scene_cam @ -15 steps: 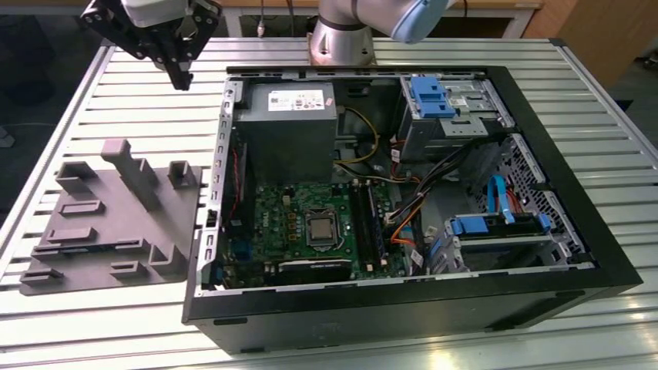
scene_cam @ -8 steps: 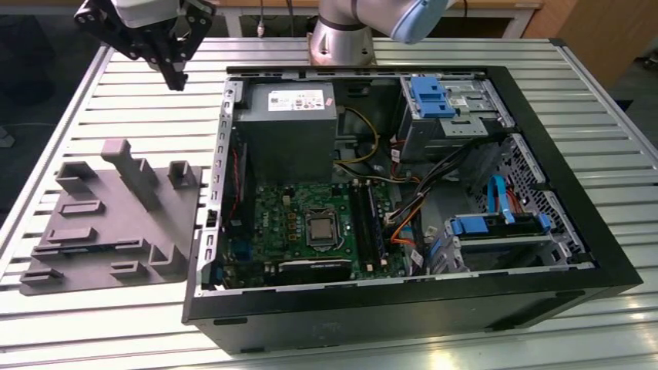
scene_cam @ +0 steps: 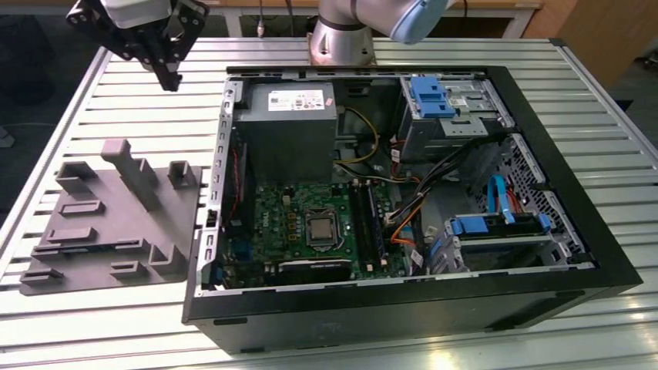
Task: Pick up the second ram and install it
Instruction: 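Reach for the second ram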
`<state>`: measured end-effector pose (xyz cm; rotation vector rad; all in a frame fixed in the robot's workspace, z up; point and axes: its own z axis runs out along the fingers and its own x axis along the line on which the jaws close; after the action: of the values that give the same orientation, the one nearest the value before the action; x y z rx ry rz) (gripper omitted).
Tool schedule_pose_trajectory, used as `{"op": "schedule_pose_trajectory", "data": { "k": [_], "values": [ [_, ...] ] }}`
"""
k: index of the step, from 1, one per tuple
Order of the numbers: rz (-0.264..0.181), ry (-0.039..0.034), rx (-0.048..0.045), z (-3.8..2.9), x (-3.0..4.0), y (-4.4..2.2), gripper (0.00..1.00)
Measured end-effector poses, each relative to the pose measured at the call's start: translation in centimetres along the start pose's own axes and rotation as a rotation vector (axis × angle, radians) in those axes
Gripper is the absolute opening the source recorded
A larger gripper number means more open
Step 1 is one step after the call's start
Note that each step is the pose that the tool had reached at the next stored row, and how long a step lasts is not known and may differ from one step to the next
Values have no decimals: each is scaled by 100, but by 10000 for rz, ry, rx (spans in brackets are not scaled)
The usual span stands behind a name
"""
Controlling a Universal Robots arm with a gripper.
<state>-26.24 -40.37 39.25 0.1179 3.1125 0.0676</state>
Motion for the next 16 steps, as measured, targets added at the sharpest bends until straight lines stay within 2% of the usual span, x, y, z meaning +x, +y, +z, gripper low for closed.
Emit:
{"op": "schedule_pose_trajectory", "data": {
  "k": [16],
  "values": [
    [1,0,0,-4,122,-23,11]
  ]
}}
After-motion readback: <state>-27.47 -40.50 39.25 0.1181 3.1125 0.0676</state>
